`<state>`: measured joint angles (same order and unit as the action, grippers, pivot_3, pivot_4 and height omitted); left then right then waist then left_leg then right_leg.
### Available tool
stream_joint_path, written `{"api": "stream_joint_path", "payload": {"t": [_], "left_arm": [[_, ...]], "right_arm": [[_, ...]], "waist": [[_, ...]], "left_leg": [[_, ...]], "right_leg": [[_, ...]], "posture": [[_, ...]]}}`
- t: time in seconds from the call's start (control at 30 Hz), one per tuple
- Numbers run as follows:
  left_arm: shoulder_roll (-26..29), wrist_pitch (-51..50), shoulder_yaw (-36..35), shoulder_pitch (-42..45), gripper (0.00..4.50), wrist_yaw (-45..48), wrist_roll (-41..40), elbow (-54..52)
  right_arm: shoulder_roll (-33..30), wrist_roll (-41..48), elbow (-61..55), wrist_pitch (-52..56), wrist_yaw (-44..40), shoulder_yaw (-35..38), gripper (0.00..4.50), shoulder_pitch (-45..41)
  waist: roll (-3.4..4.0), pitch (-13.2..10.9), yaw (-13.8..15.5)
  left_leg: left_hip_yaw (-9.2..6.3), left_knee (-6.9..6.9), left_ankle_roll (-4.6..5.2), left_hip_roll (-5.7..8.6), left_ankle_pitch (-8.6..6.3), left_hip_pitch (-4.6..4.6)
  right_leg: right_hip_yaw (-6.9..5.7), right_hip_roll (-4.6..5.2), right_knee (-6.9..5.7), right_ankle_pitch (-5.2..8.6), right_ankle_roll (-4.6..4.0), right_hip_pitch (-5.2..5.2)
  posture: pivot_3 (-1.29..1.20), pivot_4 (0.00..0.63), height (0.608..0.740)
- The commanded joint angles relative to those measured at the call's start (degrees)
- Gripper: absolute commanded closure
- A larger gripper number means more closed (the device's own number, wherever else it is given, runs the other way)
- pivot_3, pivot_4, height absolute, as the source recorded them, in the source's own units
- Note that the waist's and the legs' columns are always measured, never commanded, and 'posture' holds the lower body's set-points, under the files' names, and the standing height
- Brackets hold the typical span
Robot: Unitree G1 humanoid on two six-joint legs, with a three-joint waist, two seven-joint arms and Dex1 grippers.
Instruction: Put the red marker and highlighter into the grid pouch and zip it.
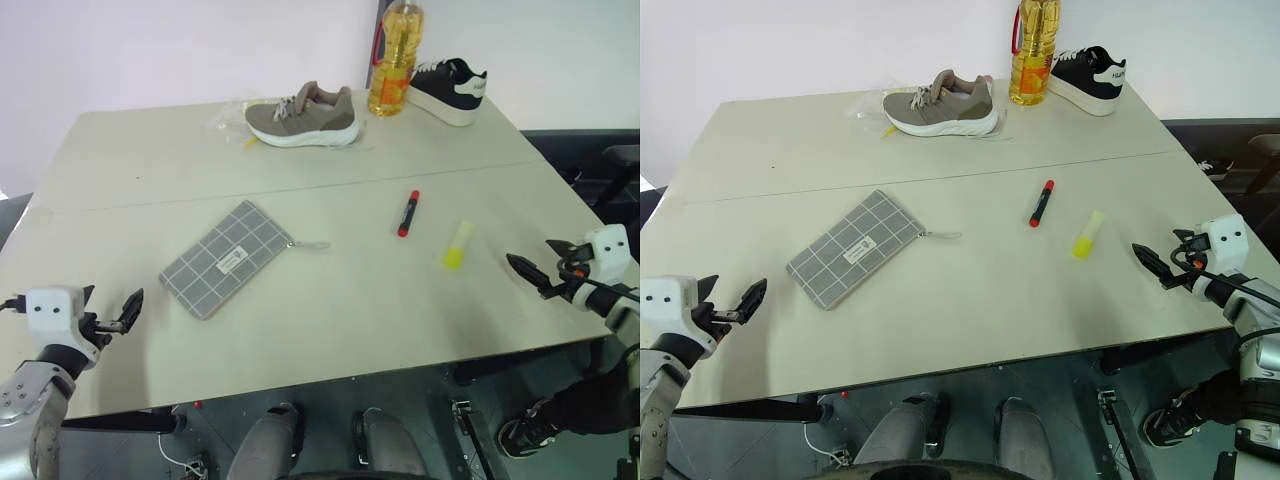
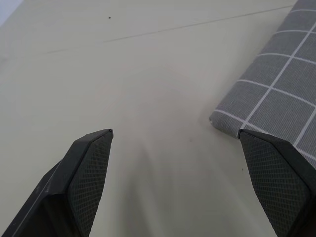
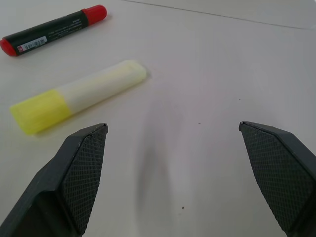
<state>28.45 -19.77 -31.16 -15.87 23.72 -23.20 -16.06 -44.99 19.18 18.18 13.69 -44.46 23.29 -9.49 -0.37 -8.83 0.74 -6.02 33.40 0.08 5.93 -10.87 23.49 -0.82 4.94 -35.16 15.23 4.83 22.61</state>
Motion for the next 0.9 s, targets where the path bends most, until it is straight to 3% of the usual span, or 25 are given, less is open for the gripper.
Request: {"api": "stream_joint_path", "payload": {"t": [0.03, 0.53, 0.9], "left_arm": [[-0.27, 0.73, -0.67, -0.18, 0.21, -0.03, -0.42, -1.89], [-0.63, 1.86, -0.57, 0.57, 0.21, -0.67, 0.80, -1.09], [-1.54, 5.26, 2.55, -0.31, 0.21, -0.26, 3.90, -1.75]], "right_arm": [[-0.49, 0.32, -0.90, -0.81, 0.32, 0.86, 0.03, -0.73], [0.75, 1.36, -5.25, 1.65, 0.65, -1.95, 0.03, -3.75], [6.47, 3.38, -17.58, 7.47, 1.00, -10.56, 0.03, -12.45]], "waist": [[0.00, 0.00, 0.01], [0.00, 0.00, -0.04], [-0.01, 0.00, 0.03]], "left_leg": [[0.00, -0.01, 0.00, 0.00, 0.00, 0.00], [0.01, -0.01, 0.01, 0.00, 0.00, -0.01], [0.02, -0.01, 0.01, 0.00, 0.00, -0.02]], "right_leg": [[0.00, 0.00, 0.00, 0.00, 0.00, 0.00], [-0.01, 0.00, -0.01, 0.00, 0.00, 0.01], [-0.01, 0.00, -0.02, -0.01, 0.00, 0.02]], "posture": [[0.00, 0.150, 0.740], [0.00, 0.150, 0.740], [0.00, 0.150, 0.740]]}}
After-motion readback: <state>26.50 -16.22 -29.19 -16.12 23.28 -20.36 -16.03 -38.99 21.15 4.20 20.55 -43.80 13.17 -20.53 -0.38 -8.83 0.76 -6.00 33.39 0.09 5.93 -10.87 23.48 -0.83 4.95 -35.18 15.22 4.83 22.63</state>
